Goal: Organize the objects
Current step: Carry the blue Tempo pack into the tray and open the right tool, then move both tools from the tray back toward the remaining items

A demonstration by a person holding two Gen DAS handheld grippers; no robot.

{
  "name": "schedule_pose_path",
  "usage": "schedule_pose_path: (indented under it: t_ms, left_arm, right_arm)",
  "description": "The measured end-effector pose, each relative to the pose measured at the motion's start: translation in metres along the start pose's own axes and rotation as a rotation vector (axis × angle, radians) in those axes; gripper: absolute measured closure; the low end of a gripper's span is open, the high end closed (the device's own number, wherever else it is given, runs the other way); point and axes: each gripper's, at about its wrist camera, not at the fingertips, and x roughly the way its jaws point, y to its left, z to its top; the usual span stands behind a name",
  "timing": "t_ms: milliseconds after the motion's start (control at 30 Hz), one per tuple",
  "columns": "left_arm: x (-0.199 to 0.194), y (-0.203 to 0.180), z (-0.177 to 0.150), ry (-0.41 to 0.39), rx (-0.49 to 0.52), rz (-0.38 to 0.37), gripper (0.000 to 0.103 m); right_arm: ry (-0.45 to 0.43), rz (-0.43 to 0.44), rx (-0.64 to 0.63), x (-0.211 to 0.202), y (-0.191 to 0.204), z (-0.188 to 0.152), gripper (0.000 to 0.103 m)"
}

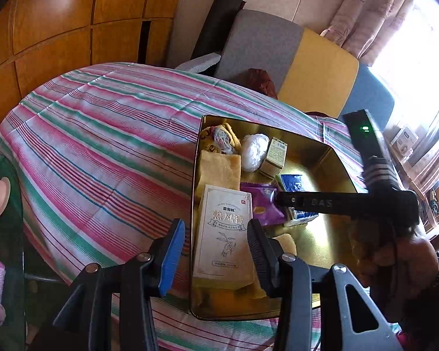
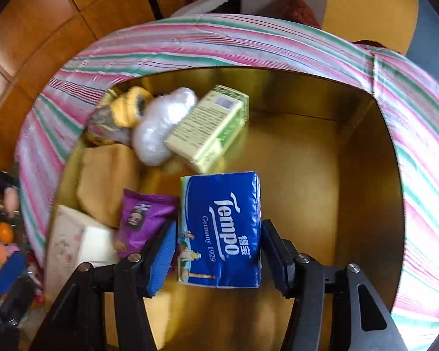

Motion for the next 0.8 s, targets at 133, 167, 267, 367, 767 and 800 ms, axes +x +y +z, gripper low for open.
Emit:
schedule_pose_path:
  t_ms: [133, 167, 267, 367, 767, 800]
  left_arm:
    - [-0.003, -0.004, 0.000, -0.007, 0.012, 0.001, 0.058]
    - [-0.005, -0.006, 0.001, -0.012, 0.018, 0.002, 0.058]
    - [-0.008, -0.012, 0.000, -0.027, 0.045, 0.012, 0.058]
    - [-0.012, -0.018, -0.001, -0.036, 0.065, 0.010, 0.058]
    - [-0.021, -0.055, -0.006, -0.052, 0.166, 0.008, 0.058]
    - [-0.021, -0.058, -0.007, -0.051, 0.173, 0.008, 0.058]
  right_arm:
    - [-0.053, 0.006, 0.010, -0.020, -0.006, -0.009, 0.035]
    - [-0.065, 0.001, 0.009, -0.026, -0.006, -0.012, 0.035]
    - [-0.102, -0.019, -0.007, -0.050, -0.009, -0.022, 0.030]
    - [-0.132, -0.047, -0.040, -0.068, -0.014, -0.035, 0.028]
    - [-0.240, -0.136, -0.005, -0.120, -0.068, -0.081, 0.027]
    - [-0.250, -0.147, 0.002, -0.123, -0.072, -0.084, 0.027]
